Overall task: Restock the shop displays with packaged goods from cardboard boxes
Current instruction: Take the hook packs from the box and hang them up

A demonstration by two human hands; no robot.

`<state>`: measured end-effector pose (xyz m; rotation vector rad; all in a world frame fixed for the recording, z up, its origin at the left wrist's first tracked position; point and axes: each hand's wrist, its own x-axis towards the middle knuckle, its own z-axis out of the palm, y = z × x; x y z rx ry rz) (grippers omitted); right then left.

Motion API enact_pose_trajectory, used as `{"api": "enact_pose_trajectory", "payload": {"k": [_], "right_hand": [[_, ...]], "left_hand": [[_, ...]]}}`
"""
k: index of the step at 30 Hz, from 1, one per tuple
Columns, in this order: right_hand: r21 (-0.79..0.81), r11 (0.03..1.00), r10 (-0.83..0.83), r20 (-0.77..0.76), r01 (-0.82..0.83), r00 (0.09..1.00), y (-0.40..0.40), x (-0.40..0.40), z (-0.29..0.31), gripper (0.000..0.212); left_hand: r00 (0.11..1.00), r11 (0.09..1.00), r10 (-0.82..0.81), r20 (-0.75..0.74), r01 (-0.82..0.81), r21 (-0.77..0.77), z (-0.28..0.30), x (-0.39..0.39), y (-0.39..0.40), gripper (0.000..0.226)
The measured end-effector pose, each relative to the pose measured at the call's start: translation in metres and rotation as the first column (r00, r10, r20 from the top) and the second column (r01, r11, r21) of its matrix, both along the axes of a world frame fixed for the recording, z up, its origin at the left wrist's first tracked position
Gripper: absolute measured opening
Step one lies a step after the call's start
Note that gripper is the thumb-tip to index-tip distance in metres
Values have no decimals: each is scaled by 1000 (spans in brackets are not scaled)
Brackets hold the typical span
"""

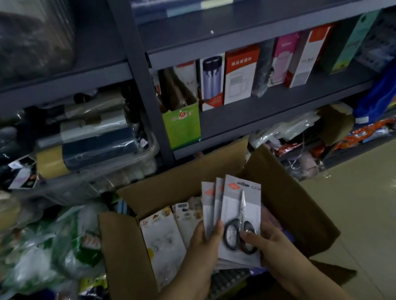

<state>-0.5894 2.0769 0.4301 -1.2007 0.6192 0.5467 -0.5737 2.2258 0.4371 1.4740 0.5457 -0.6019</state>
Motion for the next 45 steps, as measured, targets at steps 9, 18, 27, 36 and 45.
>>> {"api": "enact_pose_trajectory", "payload": {"k": [9,18,27,36,45], "right_hand": [[-184,983,-46,-228,4,972,-15,-25,-71,37],[-454,886,-12,-240,-101,971,26,14,-108,39],[-761,610,91,-210,-221,973,47,35,-128,54],[-865,442,287,-114,-237,951,78,19,-120,35],[-592,742,158,-303,-315,940,134,30,-165,69]], "left_hand": [[948,946,-217,-231,263,190,-62,-23,44,13],[939,894,-169,-299,274,354,-100,3,111,9],[945,879,-195,-264,287,380,-118,30,135,16],[948,890,-211,-238,287,353,-119,36,146,8],[948,907,-223,-225,287,309,-124,33,155,12]]}}
